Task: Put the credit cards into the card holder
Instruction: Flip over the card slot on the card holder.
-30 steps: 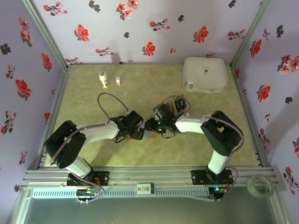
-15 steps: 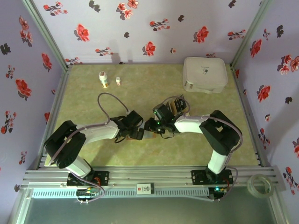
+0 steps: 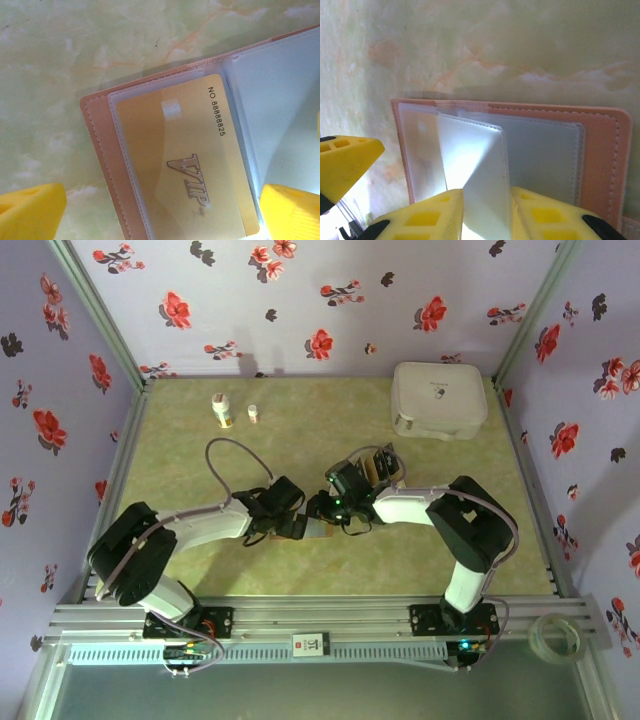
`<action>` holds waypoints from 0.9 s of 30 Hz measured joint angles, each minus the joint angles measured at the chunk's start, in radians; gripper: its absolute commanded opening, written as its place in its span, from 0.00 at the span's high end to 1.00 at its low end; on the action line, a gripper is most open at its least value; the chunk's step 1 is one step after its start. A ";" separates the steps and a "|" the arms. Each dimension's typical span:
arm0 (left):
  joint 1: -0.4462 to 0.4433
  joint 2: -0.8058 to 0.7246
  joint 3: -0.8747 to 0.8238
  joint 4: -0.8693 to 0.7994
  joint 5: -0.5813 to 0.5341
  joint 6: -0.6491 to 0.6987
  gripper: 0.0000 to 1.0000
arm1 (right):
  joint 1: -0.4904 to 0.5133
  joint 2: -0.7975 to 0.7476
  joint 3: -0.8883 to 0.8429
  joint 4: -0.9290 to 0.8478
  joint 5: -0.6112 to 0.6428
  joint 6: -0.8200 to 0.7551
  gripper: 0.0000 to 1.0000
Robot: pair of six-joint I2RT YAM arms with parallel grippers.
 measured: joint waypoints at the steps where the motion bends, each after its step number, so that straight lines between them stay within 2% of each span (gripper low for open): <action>1: 0.000 -0.005 0.000 -0.003 0.000 0.000 0.00 | 0.000 0.000 0.000 0.003 -0.003 0.003 0.71; 8: 0.003 -0.090 0.000 -0.034 -0.007 0.000 0.00 | 0.006 0.000 0.021 0.012 -0.012 0.029 0.69; 15: 0.082 -0.288 -0.031 -0.095 -0.023 0.000 0.00 | 0.037 0.008 0.132 -0.005 -0.009 0.032 0.55; 22: 0.190 -0.401 -0.067 -0.155 -0.035 -0.004 0.00 | 0.079 0.138 0.281 0.011 -0.014 0.040 0.54; 27: 0.224 -0.426 -0.077 -0.156 -0.035 -0.016 0.00 | 0.103 0.227 0.303 0.022 -0.030 0.045 0.54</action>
